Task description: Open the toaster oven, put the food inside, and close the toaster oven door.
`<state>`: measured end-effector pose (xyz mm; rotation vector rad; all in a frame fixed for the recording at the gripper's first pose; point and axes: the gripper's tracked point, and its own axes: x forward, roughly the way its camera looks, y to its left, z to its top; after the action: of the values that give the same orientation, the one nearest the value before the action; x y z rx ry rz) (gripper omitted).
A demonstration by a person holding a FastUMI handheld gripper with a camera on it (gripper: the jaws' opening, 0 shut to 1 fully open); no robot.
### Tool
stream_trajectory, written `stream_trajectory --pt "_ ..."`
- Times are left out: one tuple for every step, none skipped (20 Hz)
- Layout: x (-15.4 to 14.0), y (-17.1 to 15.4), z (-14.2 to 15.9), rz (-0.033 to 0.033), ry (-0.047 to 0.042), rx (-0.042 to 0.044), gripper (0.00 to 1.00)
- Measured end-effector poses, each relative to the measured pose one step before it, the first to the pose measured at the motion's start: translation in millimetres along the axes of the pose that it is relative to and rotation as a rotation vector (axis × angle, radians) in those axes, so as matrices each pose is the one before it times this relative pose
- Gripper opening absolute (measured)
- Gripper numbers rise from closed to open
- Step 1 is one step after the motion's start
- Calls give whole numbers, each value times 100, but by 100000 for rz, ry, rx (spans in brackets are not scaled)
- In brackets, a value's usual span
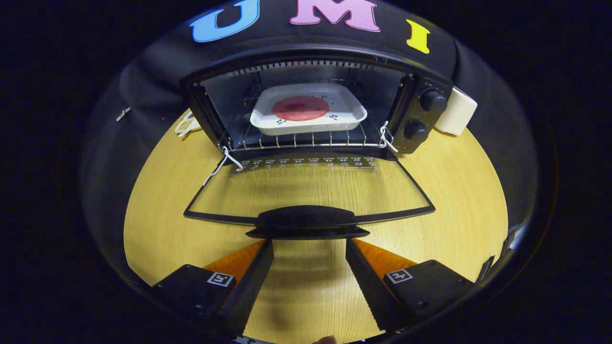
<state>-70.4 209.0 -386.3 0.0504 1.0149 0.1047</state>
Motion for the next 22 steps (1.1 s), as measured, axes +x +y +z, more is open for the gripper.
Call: stream_trajectory --pt "-472 -141 358 284 -2104 -100 99" --pt "-525 -44 637 455 -2708 -951 100" --pt "-605 -92 599 52 -2739 -1275 99" --pt "-522 -105 816 129 -3100 -1351 99" --pt "-331 19 807 301 -2819 -1210 99" --pt "-365 21 880 269 -2554 -959 100" --pt "-291 60 823 429 -1855 -459 100" --pt "-140 15 871 429 -1800 47 100" --pt "-173 -27 819 136 -1482 -13 100" --pt "-231 -81 712 84 -1300 134 100" --pt "-665 -64 836 129 -1321 207 100" --pt "-453 51 801 263 -1899 169 100" --pt "-84 -23 1022 247 -2548 256 100" --pt "-215 -67 1116 101 -2832 199 100" --pt "-117 -189 1147 -99 -2850 3 100" --pt "-264 -245 935 -74 -2673 -2 99" --pt "-402 -89 747 245 -2137 -48 99" --pt "-299 -105 652 125 -1935 -422 99" --pt "-520 -232 505 162 -1759 -718 99" --pt "-372 -208 532 -91 -1582 -851 99" --pt "-389 -181 496 100 -1580 -499 99" --pt "-424 -136 512 298 -1359 -46 99"
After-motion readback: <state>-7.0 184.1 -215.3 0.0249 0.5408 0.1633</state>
